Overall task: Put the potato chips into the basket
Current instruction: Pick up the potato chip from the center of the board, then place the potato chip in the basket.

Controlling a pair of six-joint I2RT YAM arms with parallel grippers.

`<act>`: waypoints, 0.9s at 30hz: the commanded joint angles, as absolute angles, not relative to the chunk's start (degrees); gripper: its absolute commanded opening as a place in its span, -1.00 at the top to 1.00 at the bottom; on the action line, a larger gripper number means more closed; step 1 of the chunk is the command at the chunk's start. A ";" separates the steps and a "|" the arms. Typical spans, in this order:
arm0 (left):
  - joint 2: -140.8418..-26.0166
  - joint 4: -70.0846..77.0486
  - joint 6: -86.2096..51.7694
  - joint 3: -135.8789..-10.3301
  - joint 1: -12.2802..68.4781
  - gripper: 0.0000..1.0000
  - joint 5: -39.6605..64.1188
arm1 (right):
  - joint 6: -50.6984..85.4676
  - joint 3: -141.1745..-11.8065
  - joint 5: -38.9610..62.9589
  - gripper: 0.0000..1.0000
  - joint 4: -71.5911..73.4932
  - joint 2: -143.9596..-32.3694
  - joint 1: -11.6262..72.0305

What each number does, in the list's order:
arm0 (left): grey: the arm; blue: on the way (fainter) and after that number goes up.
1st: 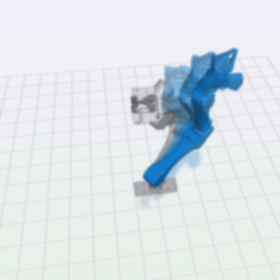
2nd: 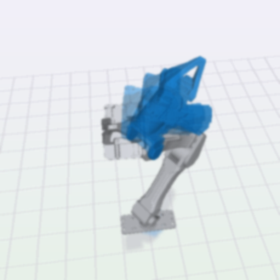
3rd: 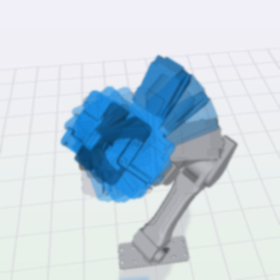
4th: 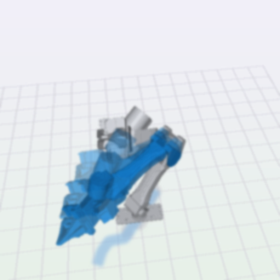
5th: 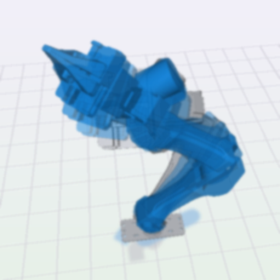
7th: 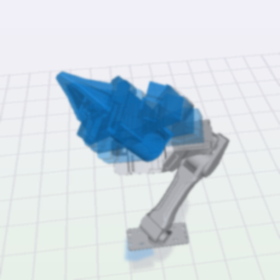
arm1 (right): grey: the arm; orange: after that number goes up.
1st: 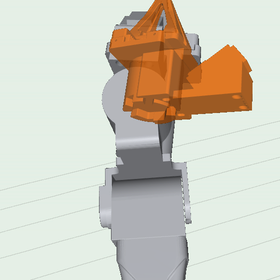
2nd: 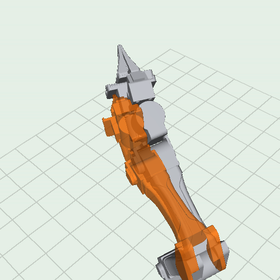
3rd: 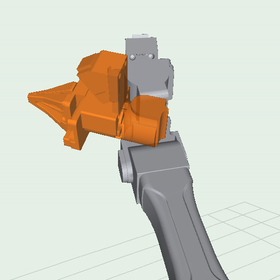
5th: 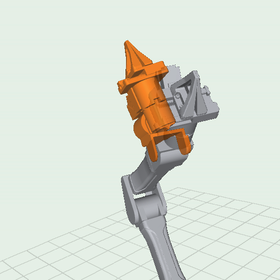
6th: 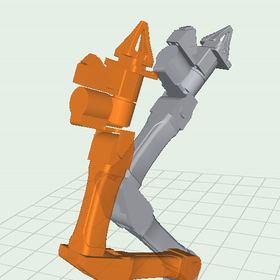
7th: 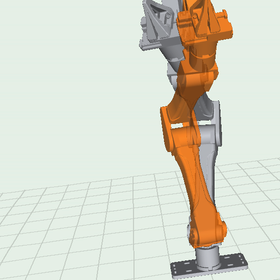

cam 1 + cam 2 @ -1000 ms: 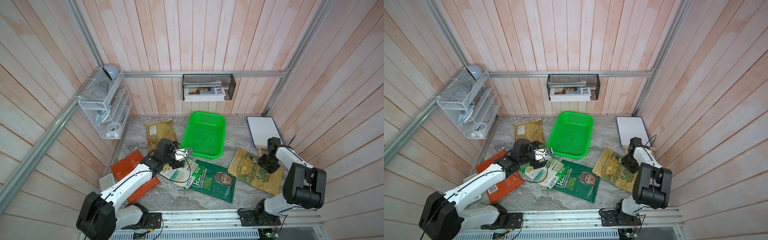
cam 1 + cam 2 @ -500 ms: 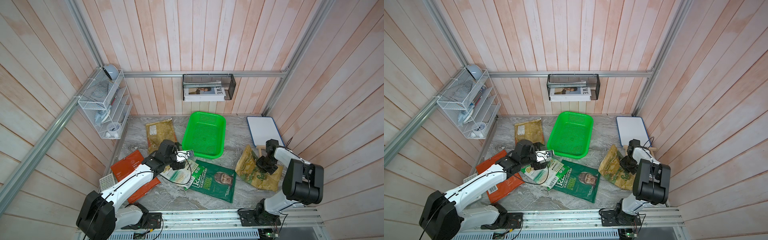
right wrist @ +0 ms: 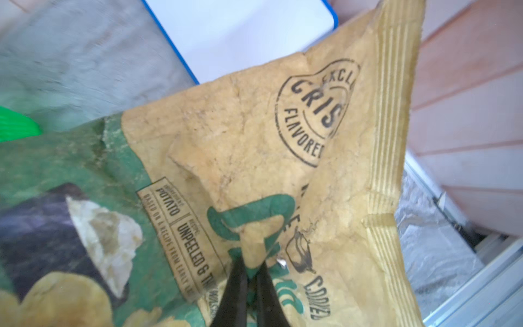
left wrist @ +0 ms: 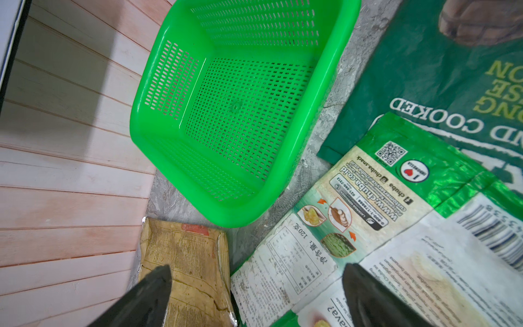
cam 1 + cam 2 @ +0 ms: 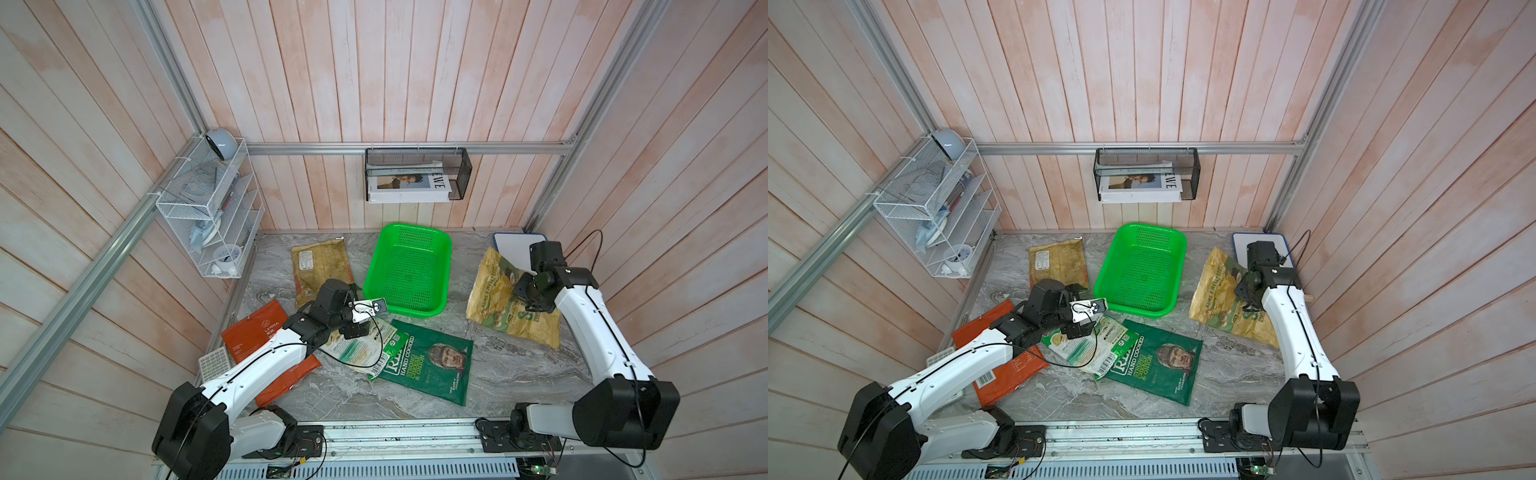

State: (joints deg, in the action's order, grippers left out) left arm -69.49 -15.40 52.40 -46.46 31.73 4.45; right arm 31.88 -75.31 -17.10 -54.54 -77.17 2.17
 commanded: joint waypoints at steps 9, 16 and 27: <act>-66.90 -9.27 48.19 -47.30 31.11 -1.00 -2.49 | -1.73 -94.94 -30.50 1.00 -37.33 -92.40 26.64; -64.84 -7.37 49.52 -46.39 31.11 -0.99 -5.73 | -12.02 -104.99 -17.68 1.00 -31.29 -104.48 30.59; -63.15 -8.88 50.17 -46.55 31.11 -0.99 -5.78 | -35.80 -112.62 -17.05 1.00 -25.76 -120.13 37.24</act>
